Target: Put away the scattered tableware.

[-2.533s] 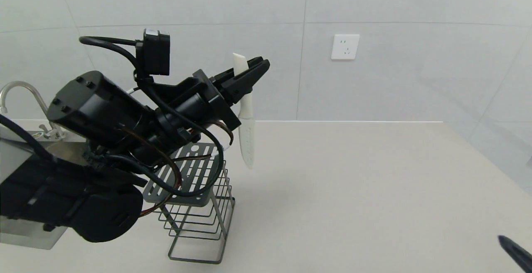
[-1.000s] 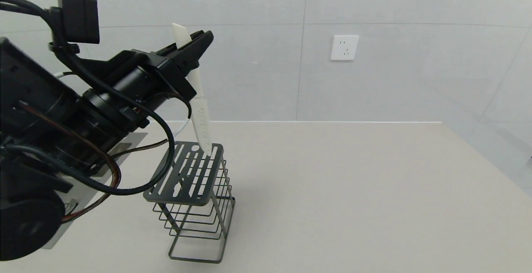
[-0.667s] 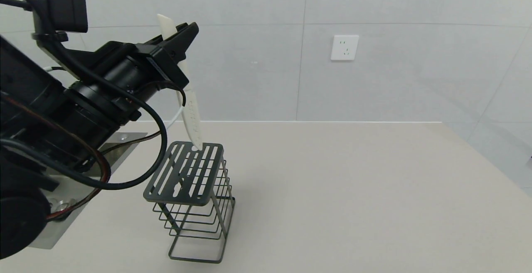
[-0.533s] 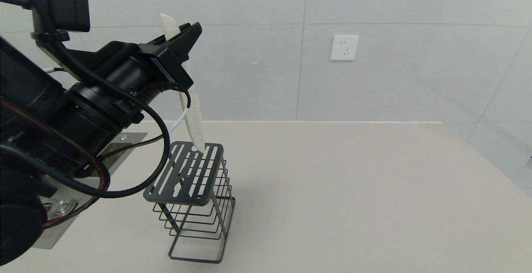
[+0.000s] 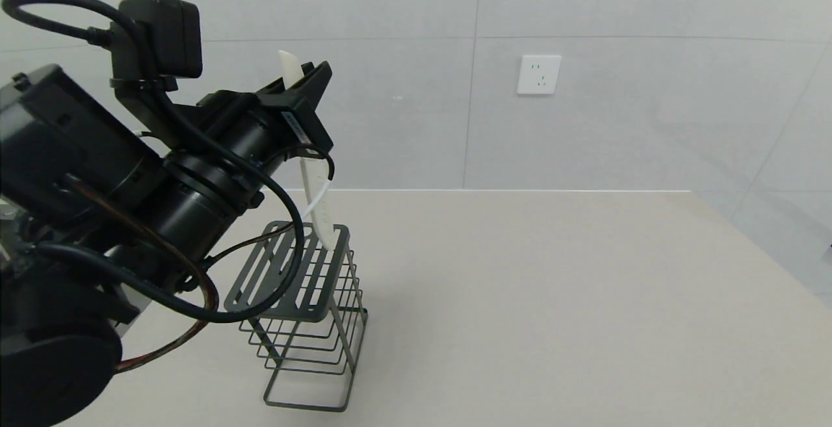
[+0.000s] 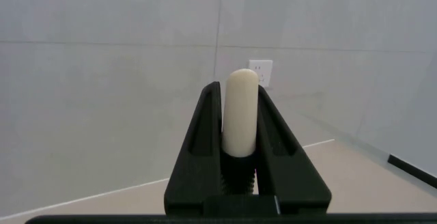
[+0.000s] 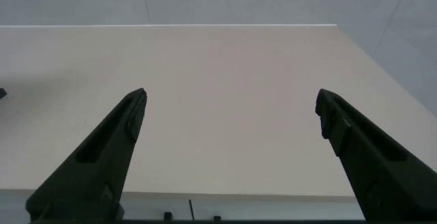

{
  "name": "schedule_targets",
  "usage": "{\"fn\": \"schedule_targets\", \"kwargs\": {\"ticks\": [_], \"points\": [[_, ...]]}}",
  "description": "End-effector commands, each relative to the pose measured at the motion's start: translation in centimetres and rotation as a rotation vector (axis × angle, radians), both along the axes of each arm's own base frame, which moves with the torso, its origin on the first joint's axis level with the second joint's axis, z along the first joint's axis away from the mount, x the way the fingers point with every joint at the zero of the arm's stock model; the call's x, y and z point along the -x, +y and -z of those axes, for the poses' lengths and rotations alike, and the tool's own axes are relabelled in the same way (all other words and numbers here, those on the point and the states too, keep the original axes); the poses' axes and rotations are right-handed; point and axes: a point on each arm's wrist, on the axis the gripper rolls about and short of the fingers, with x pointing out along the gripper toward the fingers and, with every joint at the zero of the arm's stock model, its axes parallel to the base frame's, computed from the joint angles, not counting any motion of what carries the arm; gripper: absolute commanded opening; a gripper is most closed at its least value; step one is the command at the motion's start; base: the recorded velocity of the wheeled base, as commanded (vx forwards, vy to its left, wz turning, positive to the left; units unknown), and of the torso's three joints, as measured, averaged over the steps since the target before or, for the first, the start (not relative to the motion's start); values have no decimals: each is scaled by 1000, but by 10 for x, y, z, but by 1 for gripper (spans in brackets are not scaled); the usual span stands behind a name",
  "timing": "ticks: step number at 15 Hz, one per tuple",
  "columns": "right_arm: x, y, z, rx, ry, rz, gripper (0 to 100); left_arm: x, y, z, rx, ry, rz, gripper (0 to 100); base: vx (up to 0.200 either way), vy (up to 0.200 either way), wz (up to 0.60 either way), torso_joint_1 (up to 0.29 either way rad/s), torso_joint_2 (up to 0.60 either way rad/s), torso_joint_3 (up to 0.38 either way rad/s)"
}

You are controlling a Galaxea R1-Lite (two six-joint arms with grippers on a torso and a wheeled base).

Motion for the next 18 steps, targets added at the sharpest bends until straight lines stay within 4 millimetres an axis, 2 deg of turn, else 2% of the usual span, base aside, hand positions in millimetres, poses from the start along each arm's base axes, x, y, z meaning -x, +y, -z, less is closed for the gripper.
{"fn": "schedule_targets", "kwargs": {"ticks": [1, 5, 8, 11, 18], "points": [[0, 0, 0, -1, 2, 0, 100, -14, -10, 16, -12, 23, -27, 0, 0, 0, 0, 0, 0, 0], [0, 0, 0, 1, 0, 1, 100, -20, -10, 18, -10, 33, -131, 0, 0, 0, 0, 0, 0, 0], [0, 0, 0, -1, 0, 1, 100, -26, -14, 13, -8, 10, -149, 0, 0, 0, 0, 0, 0, 0], [0, 0, 0, 1, 0, 1, 100, -29, -14, 17, -34, 11, -164, 0, 0, 0, 0, 0, 0, 0], [0, 0, 0, 1, 0, 3, 100, -25, -10, 21, -41, 14, -167, 0, 0, 0, 0, 0, 0, 0]]}}
